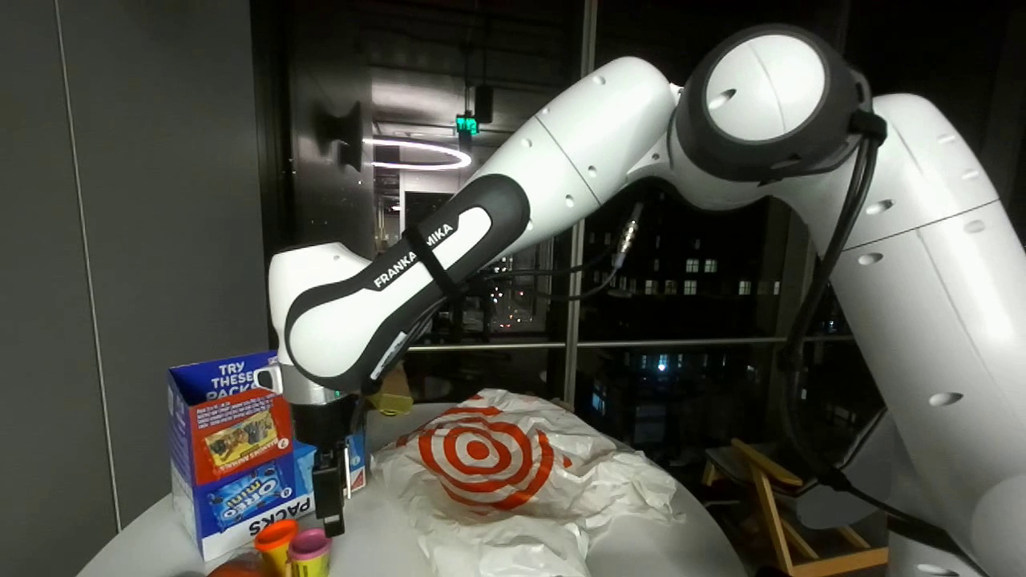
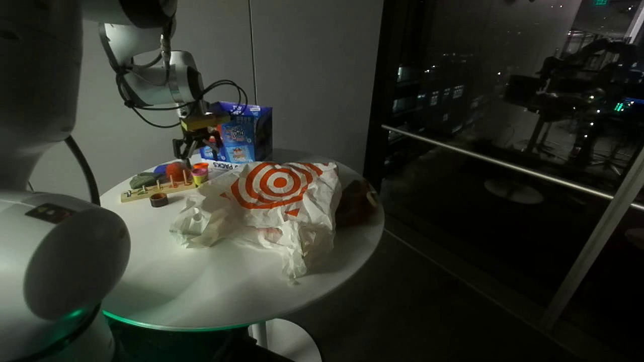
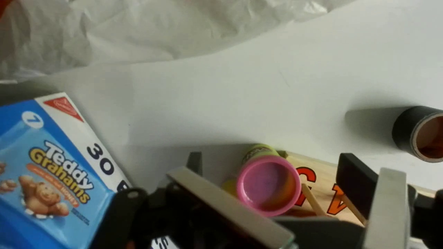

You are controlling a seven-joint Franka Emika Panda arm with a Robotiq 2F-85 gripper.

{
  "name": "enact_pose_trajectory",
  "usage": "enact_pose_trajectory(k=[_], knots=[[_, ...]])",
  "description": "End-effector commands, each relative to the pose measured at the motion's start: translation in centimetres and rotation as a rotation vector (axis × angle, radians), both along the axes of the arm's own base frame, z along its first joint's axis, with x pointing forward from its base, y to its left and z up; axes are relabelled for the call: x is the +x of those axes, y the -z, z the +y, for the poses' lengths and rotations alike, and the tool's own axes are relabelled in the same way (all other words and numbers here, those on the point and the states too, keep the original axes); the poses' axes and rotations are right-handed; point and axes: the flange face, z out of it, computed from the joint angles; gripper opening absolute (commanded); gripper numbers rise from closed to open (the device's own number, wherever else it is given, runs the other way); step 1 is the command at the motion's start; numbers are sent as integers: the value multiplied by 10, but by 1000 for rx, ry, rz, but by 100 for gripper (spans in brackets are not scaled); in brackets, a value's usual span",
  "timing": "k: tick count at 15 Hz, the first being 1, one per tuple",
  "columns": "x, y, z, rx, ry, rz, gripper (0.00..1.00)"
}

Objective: Move one yellow container forward, then put the furthest container on the closest container

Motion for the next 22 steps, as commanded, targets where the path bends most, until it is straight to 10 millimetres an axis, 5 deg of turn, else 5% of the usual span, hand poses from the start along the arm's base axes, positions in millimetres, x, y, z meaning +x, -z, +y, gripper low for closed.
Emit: enact_pose_trajectory(k=[1,11,16,22], knots=[[22,8,15,35,-119,0,100],[55,40,8,69,-183,56,100],[42,28,21,40,-132,123,100],[29,46,17,-38,-28,217,100]])
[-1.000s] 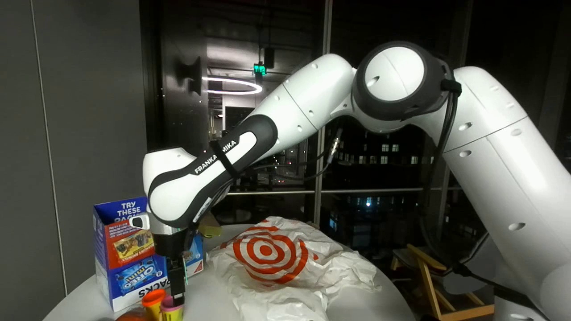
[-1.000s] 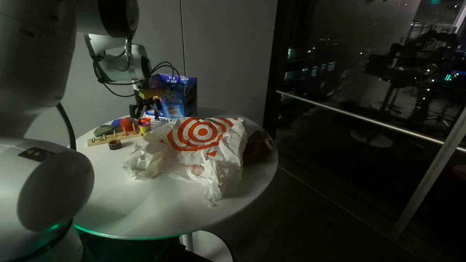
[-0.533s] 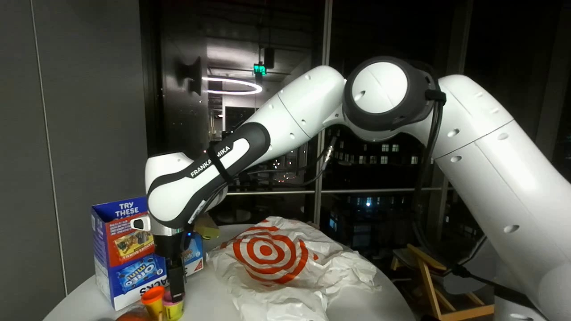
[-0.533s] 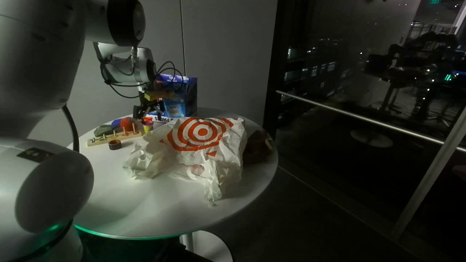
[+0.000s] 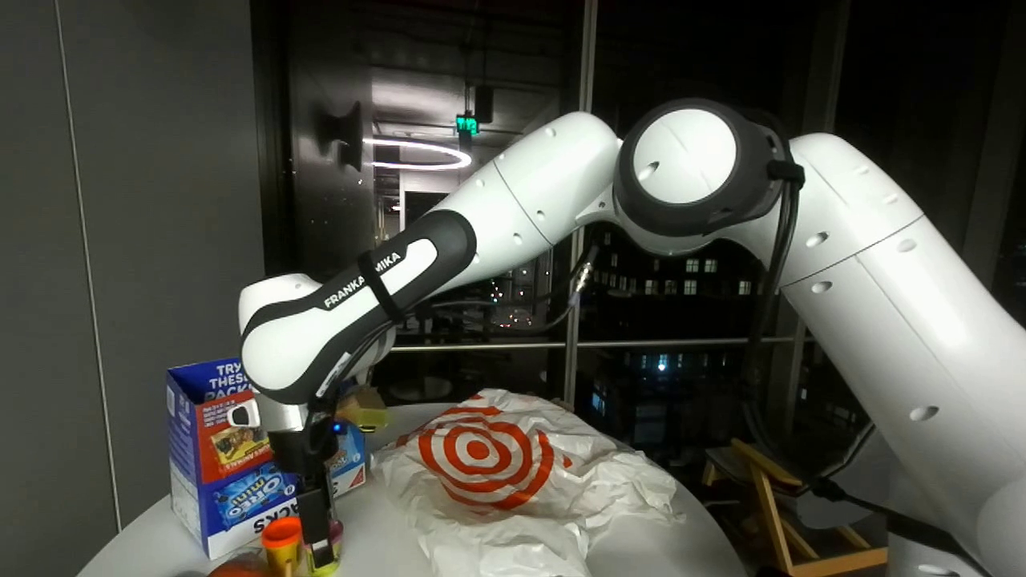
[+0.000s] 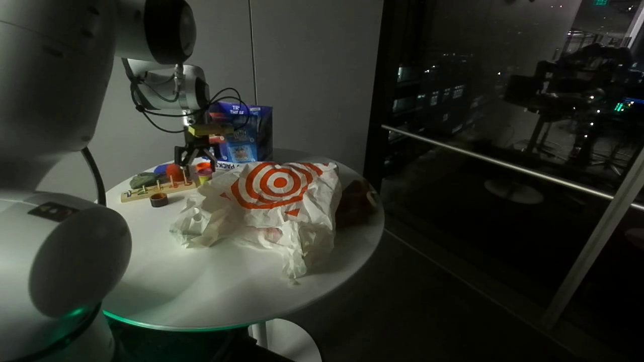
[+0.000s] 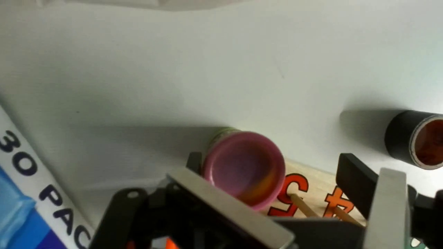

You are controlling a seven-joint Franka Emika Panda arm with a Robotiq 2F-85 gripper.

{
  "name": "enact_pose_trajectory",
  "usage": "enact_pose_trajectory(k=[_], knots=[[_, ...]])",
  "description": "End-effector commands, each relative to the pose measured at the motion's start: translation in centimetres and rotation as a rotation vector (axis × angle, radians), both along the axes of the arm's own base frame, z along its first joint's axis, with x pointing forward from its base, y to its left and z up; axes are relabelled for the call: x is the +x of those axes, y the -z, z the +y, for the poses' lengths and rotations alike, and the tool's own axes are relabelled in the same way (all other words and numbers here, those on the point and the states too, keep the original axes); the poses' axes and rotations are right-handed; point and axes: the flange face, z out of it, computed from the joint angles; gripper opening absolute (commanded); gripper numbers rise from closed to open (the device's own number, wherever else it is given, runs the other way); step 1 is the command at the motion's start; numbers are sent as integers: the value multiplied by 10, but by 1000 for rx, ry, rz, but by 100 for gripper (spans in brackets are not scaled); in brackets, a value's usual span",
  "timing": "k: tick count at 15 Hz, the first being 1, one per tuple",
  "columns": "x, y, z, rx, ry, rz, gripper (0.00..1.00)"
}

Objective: Move one yellow container forward, then put the furthest container on the closest container

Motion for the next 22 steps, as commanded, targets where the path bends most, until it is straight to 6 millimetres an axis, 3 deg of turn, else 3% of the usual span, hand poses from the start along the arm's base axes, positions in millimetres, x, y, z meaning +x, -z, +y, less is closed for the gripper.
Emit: enact_pose_trajectory(k=[1,3,5,6,11,13,18,22], knots=[[4,9,-5,-27,52,26,100],[8,15,-9,-10,36,2,99],[11,17,-14,-13,16,-18,74],[13,19,-16,-7,20,-24,71],[9,20,-17,-2,52,-11,30],[9,19,-18,-2,72,-18,19],[6,0,-26,-42,168,-68,23],[-10,-22,-46,-103,319,-124,23]])
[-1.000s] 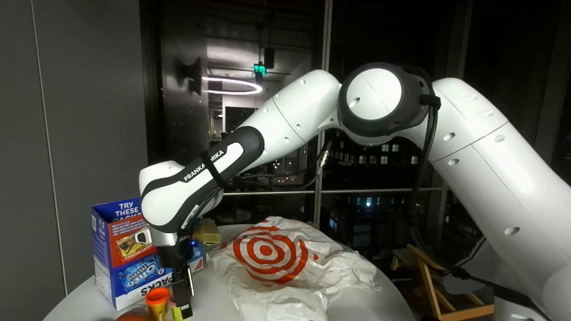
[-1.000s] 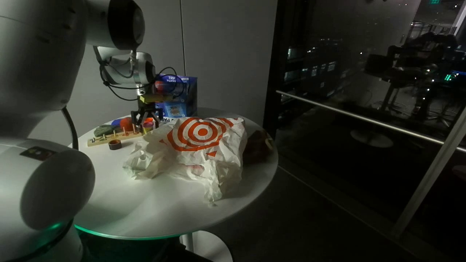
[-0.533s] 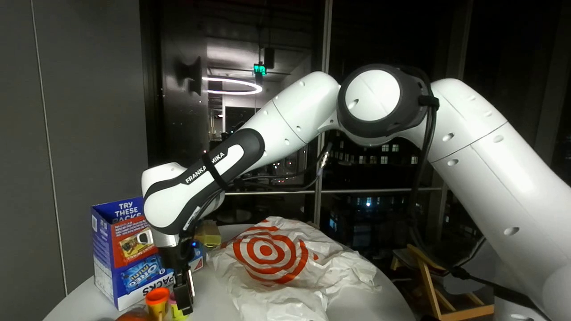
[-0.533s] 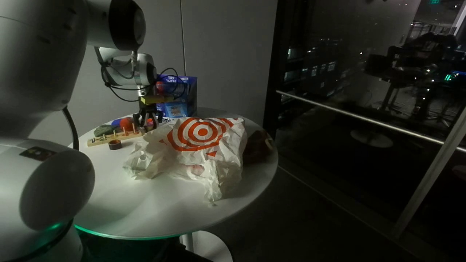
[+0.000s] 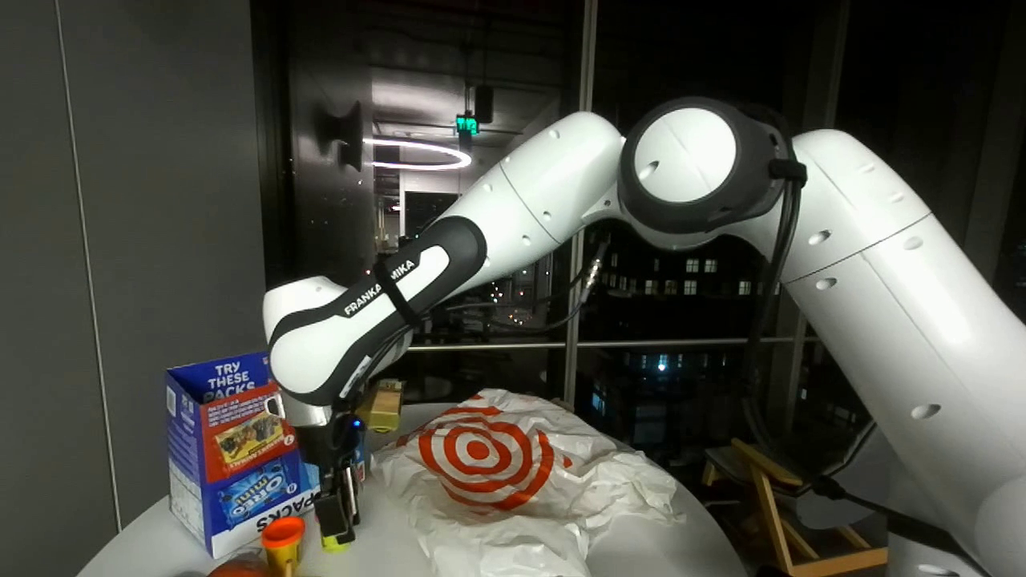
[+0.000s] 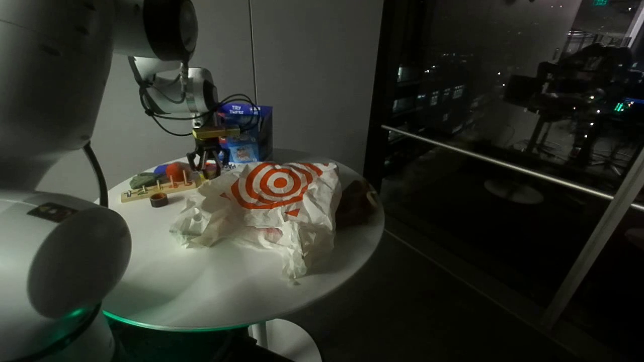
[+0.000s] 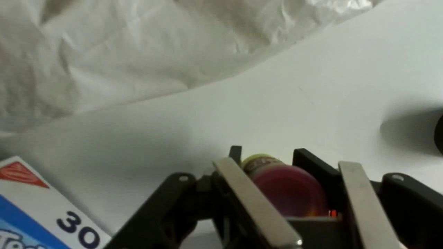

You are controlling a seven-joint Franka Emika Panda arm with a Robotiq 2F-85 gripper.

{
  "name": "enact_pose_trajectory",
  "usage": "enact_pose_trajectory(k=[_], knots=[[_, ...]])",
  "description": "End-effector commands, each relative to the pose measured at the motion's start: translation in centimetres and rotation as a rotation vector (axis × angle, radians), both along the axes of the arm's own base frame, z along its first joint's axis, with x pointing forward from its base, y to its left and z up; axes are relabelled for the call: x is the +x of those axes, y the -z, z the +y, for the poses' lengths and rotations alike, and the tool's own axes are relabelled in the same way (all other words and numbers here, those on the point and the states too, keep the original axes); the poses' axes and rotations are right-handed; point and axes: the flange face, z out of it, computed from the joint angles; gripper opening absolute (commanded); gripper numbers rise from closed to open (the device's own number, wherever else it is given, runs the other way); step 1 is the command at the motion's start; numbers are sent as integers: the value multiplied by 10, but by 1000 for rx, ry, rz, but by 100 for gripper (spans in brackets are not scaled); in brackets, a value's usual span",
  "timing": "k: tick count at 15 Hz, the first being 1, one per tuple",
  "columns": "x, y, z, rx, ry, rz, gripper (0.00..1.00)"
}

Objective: Move one yellow container forward, then put the furthest container on the closest container

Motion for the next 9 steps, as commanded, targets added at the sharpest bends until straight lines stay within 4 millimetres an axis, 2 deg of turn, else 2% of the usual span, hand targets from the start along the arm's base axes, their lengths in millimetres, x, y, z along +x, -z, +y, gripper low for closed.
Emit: enact_pose_trajectory(k=[1,4,9], knots=[[-28,-27,-21,-60,141,-57,23],[-69,-23,-25,-89,189,-30,23],[-161,-33,6,41,24,-11,22]])
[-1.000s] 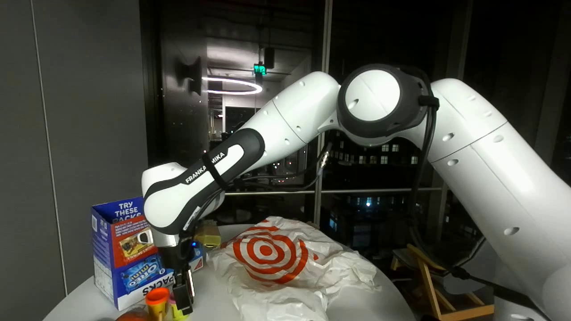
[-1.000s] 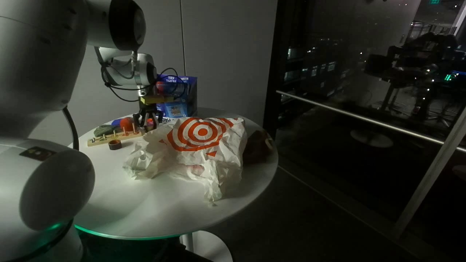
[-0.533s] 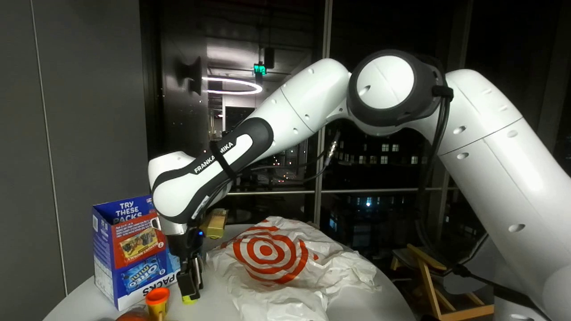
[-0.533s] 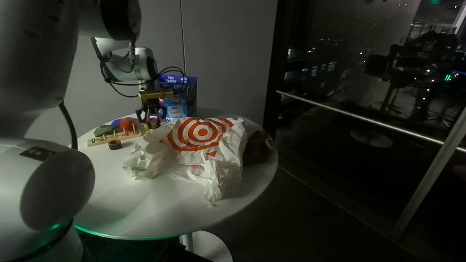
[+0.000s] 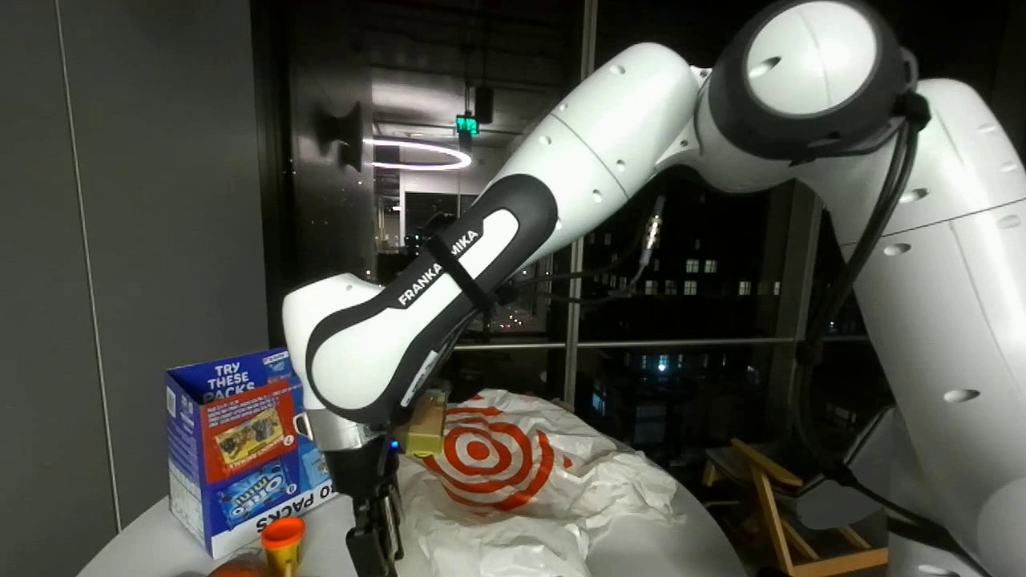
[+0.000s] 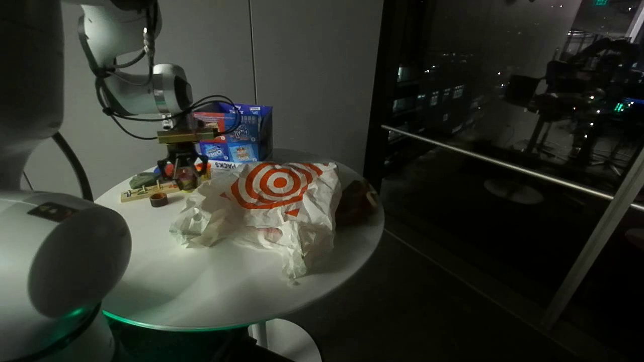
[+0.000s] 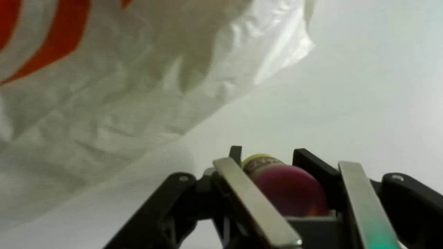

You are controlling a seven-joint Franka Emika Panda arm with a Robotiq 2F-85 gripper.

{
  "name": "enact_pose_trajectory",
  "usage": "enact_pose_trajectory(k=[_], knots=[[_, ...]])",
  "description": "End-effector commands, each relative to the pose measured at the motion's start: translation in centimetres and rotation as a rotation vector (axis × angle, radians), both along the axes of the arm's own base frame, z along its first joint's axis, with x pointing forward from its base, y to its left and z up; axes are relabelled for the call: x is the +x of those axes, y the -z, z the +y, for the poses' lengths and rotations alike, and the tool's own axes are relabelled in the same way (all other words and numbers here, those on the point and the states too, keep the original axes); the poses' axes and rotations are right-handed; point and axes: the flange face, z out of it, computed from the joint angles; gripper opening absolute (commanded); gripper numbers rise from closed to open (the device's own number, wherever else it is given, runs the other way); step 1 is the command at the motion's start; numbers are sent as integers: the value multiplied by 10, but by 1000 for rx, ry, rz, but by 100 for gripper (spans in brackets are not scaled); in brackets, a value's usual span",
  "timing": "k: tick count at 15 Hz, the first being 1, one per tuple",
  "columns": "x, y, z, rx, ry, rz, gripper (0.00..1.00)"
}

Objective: Move one yellow container forward, then put the furthest container on the closest container

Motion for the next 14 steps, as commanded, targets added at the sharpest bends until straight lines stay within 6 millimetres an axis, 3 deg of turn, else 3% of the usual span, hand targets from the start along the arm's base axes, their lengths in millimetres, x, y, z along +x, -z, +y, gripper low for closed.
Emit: enact_pose_trajectory(k=[1,4,6,14], knots=[[-67,-27,17,115,-82,-36,22],[-96,-29,11,101,-48,-43,22],[-105,-27,1,74,-47,-49,22],[-101,-13,-16,128,-42,-64,22]])
